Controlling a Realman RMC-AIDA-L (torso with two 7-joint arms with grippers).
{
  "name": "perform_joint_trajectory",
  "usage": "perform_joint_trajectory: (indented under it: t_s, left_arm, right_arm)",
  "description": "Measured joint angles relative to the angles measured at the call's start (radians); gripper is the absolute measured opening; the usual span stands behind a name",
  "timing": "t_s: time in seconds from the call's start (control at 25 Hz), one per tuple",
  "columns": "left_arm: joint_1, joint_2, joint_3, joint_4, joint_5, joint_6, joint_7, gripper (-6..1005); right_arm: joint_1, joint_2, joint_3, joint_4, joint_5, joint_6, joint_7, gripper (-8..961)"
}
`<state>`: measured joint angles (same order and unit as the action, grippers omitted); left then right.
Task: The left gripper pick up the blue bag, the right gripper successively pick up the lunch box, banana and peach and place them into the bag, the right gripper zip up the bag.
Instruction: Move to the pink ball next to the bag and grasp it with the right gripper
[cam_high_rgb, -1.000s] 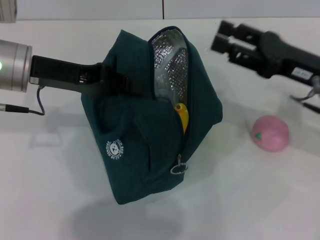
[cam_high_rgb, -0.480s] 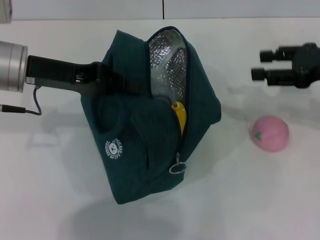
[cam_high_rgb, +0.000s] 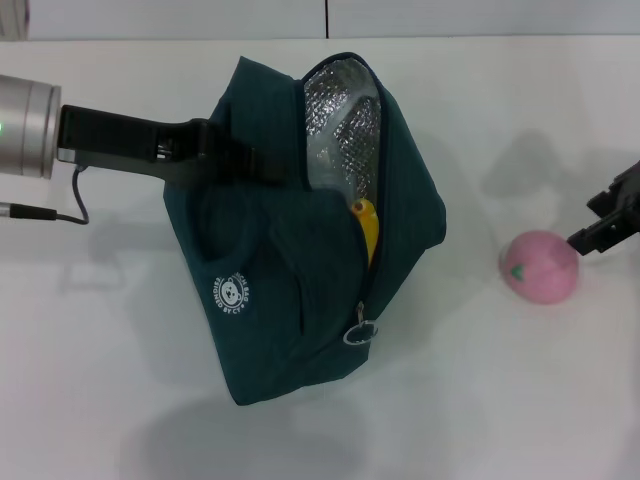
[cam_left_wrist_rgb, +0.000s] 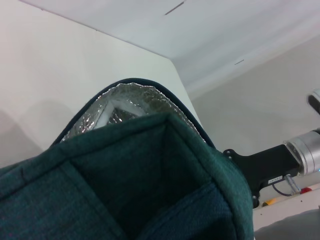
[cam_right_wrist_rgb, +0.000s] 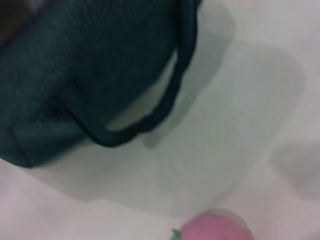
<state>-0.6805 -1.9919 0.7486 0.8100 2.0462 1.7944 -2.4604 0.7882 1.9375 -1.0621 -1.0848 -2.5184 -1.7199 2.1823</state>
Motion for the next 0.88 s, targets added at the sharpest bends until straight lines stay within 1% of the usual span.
perform_joint_trajectory:
  t_s: [0.04,0.16,0.28,0.48,0.56,0.88]
  left_arm:
    - [0.0,-0.001,0.0,0.0,0.0,-0.001,0.0,34]
    - [-0.001,-0.003,0.0,0.0,0.0,-0.002,0.0,34]
    - [-0.004,-0.004,0.0,0.0,-0.002,-0.005,0.0,34]
    - [-0.008,-0.005,0.0,0.0,-0.003,-0.009,-0.002,34]
    - [-0.009,-0.005,0.0,0.0,-0.003,-0.009,-0.003,34]
    - [-0.014,-0.005,0.0,0.0,-0.003,-0.009,-0.001,34]
  right_arm:
    - [0.019,0.013,0.001,-0.011,-0.049,-0.011,0.02,634]
    - [0.05,0.034,0.001,-0.014,-0.106,-0.029,0.041,634]
    - [0.067,0.047,-0.011,0.002,-0.121,-0.03,0.047,634]
    - [0.072,0.068,-0.028,0.035,-0.14,0.018,0.046,633]
    - [0.072,0.072,-0.038,0.058,-0.143,0.044,0.044,633]
    - [0.08,0.075,-0.091,0.163,-0.146,0.153,0.044,632]
